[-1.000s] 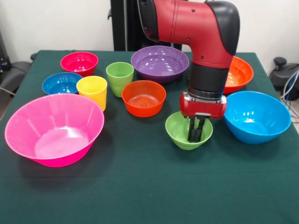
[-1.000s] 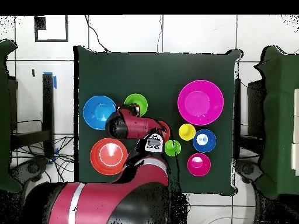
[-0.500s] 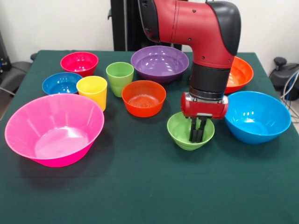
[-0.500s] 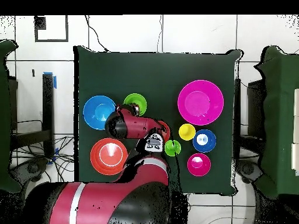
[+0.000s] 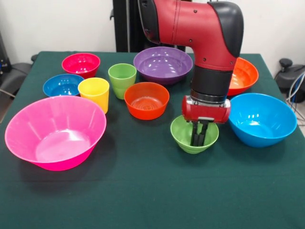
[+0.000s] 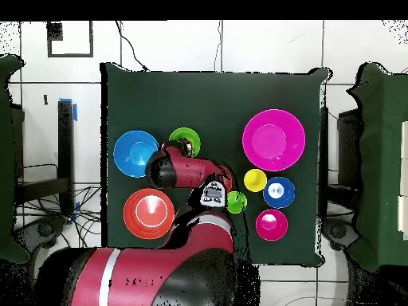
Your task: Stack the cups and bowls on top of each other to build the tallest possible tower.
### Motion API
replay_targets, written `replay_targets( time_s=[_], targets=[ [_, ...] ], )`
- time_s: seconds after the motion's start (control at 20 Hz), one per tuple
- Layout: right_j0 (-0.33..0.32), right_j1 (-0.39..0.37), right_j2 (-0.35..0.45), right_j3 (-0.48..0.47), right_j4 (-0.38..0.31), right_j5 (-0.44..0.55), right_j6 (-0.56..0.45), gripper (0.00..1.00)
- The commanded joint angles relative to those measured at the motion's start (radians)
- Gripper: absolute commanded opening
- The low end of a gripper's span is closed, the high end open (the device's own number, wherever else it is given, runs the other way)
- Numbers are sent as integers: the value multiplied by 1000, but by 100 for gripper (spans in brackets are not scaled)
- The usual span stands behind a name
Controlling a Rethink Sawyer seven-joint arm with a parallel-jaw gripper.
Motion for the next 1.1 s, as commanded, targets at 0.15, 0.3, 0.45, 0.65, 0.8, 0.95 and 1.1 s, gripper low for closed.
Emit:
replay_targets(
  time_s=[0.15,0.3,0.45,0.65,0.8,0.95,1.1],
  targets=[
    [-92,34,133,-94,-116,109,-15,0],
    [-131,33,156,-106,-151,127,-37,0],
    [-176,28,186,-113,-194,146,-60,0],
    [-214,16,214,-98,-240,153,-59,0],
    [-224,16,225,-98,-258,154,-42,0],
    [-223,21,231,-114,-252,166,-23,0],
    [-230,23,245,-97,-244,166,0,0]
  ],
)
